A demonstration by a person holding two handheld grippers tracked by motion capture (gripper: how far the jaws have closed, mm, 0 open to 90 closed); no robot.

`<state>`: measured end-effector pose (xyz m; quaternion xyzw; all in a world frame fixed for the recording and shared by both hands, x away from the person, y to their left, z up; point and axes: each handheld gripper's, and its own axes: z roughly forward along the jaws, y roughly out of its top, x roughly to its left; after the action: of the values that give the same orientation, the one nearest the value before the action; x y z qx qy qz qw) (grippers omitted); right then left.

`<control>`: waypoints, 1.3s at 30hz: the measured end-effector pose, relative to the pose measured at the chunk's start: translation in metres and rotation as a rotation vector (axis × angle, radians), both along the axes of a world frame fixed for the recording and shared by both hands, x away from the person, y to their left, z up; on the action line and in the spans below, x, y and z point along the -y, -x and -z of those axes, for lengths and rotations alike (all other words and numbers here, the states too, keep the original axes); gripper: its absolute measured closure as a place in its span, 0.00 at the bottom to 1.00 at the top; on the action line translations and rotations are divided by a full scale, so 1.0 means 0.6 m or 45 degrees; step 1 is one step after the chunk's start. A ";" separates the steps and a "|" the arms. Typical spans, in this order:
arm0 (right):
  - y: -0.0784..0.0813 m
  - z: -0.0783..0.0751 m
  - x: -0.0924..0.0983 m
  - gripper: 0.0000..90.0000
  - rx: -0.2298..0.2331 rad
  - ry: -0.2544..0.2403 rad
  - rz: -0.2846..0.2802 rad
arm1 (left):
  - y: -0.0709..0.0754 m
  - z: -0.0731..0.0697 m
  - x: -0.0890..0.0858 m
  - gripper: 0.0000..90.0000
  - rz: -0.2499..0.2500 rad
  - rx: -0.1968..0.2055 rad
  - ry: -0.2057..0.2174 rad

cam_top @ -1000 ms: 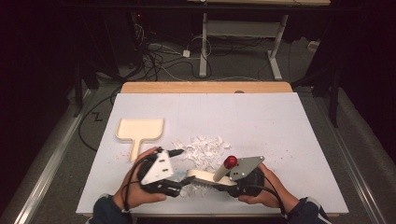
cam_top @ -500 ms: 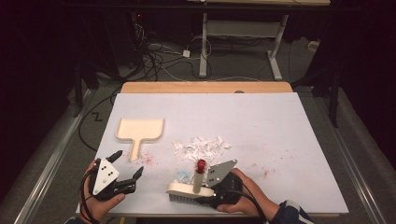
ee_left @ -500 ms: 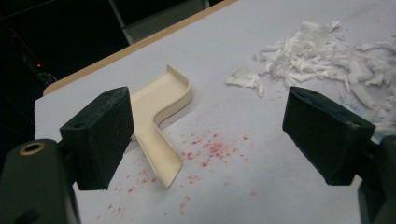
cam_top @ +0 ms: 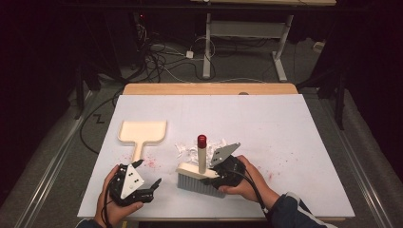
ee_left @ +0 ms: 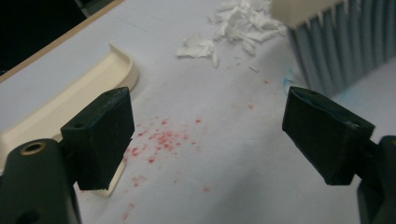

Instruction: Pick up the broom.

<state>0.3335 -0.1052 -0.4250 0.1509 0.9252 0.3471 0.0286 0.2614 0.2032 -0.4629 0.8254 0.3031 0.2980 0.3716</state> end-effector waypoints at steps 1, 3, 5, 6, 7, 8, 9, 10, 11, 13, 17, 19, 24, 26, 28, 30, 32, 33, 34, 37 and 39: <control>0.000 0.000 0.000 0.75 0.000 0.000 0.000 | -0.001 0.002 0.005 0.18 0.009 -0.003 -0.025; -0.007 -0.003 0.005 0.75 0.015 0.002 0.027 | -0.002 0.005 0.013 0.18 0.024 -0.008 -0.047; -0.013 -0.006 0.012 0.75 0.039 0.003 0.053 | -0.004 0.008 0.018 0.18 0.028 -0.011 -0.059; -0.016 -0.007 0.015 0.75 0.040 -0.005 0.071 | -0.004 0.009 0.019 0.18 0.032 -0.016 -0.067; -0.018 -0.009 0.018 0.75 0.057 0.001 0.092 | -0.005 0.011 0.021 0.18 0.034 -0.018 -0.075; -0.022 -0.013 0.025 0.75 0.064 -0.012 0.105 | -0.005 0.011 0.022 0.18 0.035 -0.016 -0.083; -0.022 -0.013 0.025 0.75 0.064 -0.012 0.105 | -0.005 0.011 0.022 0.18 0.035 -0.015 -0.081; -0.022 -0.016 0.028 0.75 0.071 -0.023 0.116 | -0.006 0.011 0.022 0.18 0.036 -0.018 -0.075; -0.022 -0.021 0.032 0.75 0.080 -0.029 0.127 | -0.006 0.011 0.021 0.18 0.035 -0.019 -0.071; -0.022 -0.038 0.047 0.75 0.107 -0.089 0.159 | -0.006 0.011 0.021 0.18 0.033 -0.019 -0.071; -0.024 -0.065 0.076 0.75 0.139 -0.184 0.240 | -0.006 0.011 0.019 0.18 0.029 -0.023 -0.073; -0.026 -0.075 0.092 0.75 0.167 -0.206 0.283 | -0.006 0.011 0.019 0.18 0.026 -0.022 -0.071; -0.037 -0.086 0.130 0.75 0.263 -0.186 0.459 | -0.006 0.012 0.018 0.18 0.025 -0.024 -0.072; -0.045 -0.080 0.145 0.75 0.327 -0.147 0.543 | -0.006 0.013 0.020 0.18 0.030 -0.028 -0.075; -0.052 -0.071 0.153 0.75 0.379 -0.088 0.620 | -0.006 0.013 0.021 0.18 0.032 -0.027 -0.081; -0.058 -0.062 0.157 0.75 0.415 -0.049 0.658 | -0.006 0.013 0.021 0.18 0.034 -0.029 -0.082; -0.077 -0.036 0.163 0.75 0.435 0.009 0.733 | -0.007 0.014 0.022 0.18 0.036 -0.031 -0.086; -0.077 -0.036 0.163 0.75 0.435 0.009 0.733 | -0.007 0.014 0.023 0.18 0.037 -0.032 -0.089; -0.087 -0.020 0.162 0.75 0.440 0.050 0.776 | -0.008 0.014 0.023 0.18 0.037 -0.032 -0.091; -0.098 0.002 0.155 0.75 0.436 0.102 0.802 | -0.008 0.015 0.024 0.18 0.037 -0.033 -0.092; -0.098 0.012 0.143 0.75 0.431 0.087 0.774 | -0.008 0.015 0.024 0.18 0.038 -0.035 -0.091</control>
<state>0.3922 -0.1909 -0.4319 0.3588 0.8311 0.3117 0.2887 0.2664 0.1891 -0.4719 0.8465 0.2850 0.2917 0.3423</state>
